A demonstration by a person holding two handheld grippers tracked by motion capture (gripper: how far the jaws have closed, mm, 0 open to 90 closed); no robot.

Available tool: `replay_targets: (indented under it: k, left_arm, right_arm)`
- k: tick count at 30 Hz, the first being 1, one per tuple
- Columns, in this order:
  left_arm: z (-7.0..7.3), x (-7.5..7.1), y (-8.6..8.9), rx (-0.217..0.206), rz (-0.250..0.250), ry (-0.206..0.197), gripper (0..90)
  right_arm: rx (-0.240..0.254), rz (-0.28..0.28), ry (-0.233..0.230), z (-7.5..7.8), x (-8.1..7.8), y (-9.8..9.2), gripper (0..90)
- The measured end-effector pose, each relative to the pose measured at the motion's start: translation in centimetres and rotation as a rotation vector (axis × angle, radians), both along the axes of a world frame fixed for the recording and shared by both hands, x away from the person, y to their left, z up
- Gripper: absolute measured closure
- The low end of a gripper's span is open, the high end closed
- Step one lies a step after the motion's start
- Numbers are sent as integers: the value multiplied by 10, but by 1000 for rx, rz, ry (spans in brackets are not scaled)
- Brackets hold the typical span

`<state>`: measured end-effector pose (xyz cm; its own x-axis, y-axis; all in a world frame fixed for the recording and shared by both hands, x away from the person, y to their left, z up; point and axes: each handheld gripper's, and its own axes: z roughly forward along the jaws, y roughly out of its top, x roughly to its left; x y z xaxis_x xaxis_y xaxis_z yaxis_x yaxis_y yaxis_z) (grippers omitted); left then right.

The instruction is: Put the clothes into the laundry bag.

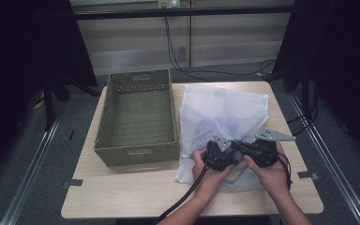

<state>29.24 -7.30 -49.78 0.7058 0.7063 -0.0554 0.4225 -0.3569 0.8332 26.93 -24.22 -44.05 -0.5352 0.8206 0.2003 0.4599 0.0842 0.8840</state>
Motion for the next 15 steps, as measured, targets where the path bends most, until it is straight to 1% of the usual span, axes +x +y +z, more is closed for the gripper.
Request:
replay_targets:
  k: [1, 2, 3, 4, 5, 7, 8, 9, 10, 11, 12, 13, 14, 15]
  left_arm:
    - [3, -7, 8, -17, -34, -10, 435]
    - [7, -14, 17, -37, -53, -28, 419]
    - [12, -20, 28, -59, -73, -36, 411]
    - [17, -25, 41, -77, -76, -41, 385]
    - [21, -30, 55, -88, -71, -48, 365]
    - [27, -40, 84, -101, -61, -67, 342]
    - [28, -44, 98, -71, -53, -89, 332]
    - [26, -46, 111, -45, -30, -97, 333]
    - [23, -47, 122, -12, 2, -79, 331]
    - [18, -46, 132, 14, 24, -45, 328]
    - [11, -44, 138, 34, 43, -3, 326]
    - [5, -42, 143, 61, 50, 26, 321]
    - [0, -41, 146, 87, 47, 49, 327]
    - [-4, -40, 147, 102, 45, 71, 338]
  right_arm:
    - [-2, -2, 4, -1, 0, -2, 891]
    - [-1, -3, 3, -1, -1, -4, 890]
    - [0, 2, 3, -1, -2, -5, 890]
    - [-2, 6, 3, -1, -3, -6, 890]
    - [3, 23, 6, -1, -5, -6, 890]
    - [-8, 62, 14, 0, -10, -6, 889]
    - [-19, 91, 17, -1, -13, -6, 889]
    - [-25, 119, 34, -3, -15, -5, 889]
    - [-30, 153, 60, -7, -15, -4, 889]
    - [-51, 181, 92, -13, -15, -2, 889]
    - [-75, 204, 113, -20, -14, 1, 889]
    - [-92, 231, 138, -26, -13, 5, 889]
    - [-105, 256, 154, -32, -11, 10, 888]
    - [-128, 277, 160, -36, -11, 15, 888]
